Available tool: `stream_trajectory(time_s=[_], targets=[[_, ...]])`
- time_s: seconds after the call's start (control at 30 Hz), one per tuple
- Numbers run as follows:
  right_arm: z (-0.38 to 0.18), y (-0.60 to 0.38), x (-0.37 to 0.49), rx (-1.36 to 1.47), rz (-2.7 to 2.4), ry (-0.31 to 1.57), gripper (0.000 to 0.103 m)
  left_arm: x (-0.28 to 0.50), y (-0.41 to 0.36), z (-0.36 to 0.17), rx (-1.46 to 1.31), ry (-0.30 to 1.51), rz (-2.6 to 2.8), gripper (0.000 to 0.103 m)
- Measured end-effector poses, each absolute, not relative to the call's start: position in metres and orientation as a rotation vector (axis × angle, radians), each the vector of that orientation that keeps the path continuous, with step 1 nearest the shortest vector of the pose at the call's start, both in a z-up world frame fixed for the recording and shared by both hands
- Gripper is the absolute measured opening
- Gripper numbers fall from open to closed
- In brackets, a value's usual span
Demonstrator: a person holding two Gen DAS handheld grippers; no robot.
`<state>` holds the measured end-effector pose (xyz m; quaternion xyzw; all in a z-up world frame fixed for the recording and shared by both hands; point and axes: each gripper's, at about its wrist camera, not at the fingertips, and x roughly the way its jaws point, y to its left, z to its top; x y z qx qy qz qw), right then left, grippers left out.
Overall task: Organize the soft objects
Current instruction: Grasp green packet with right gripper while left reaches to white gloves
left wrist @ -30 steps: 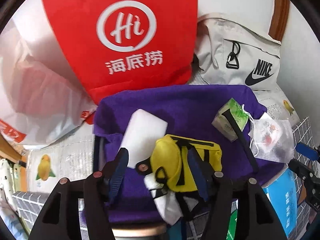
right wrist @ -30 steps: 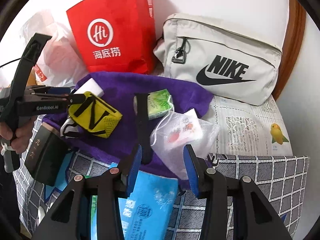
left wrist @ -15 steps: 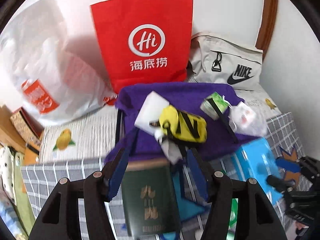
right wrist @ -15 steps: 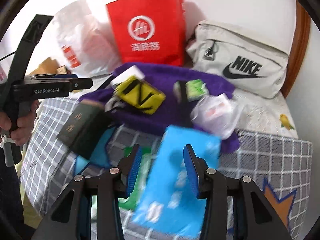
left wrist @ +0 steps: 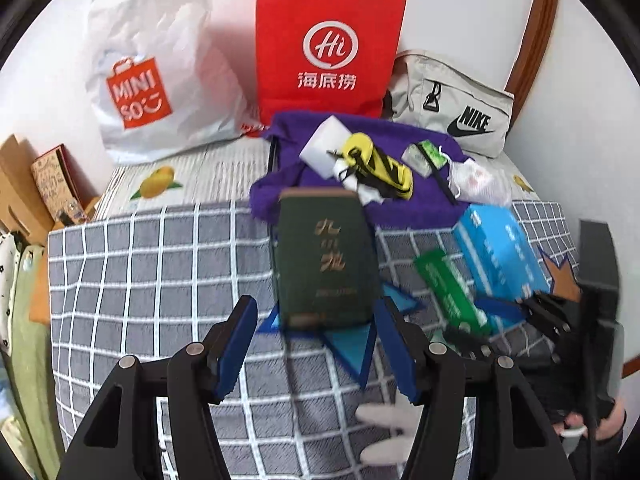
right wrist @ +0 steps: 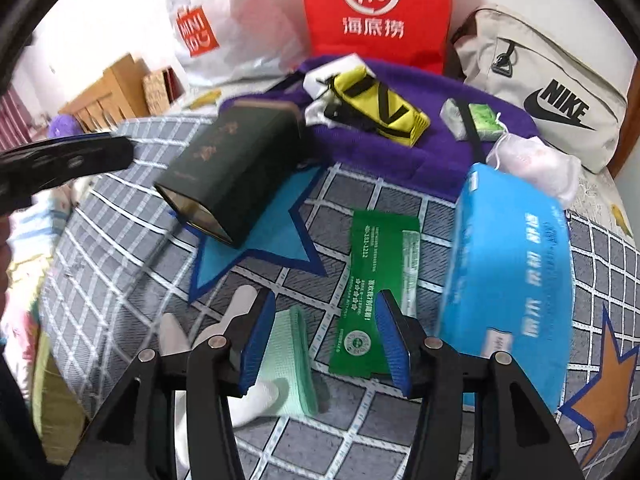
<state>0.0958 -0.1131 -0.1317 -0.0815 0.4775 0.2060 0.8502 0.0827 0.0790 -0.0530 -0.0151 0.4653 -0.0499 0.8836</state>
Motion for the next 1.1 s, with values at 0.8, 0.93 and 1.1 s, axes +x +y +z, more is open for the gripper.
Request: stream_trajectory(time_s=[0.8,0.93,1.1], targets=[[-0.139,-0.096,0.090,-0.227,0.459,1.002,0.002,0.076,0.101,-0.080,-0.118,0.994,-0.138,0.059],[-0.138,-0.083,0.079,-0.234,0.536,1.009,0.003,0.073,0.106,-0.081,-0.130,0.998,-0.123,0.059],[-0.144,-0.084,0.083,-0.224,0.529,1.034,0.011,0.068,0.113,-0.083,-0.148,1.002,-0.111,0.059]])
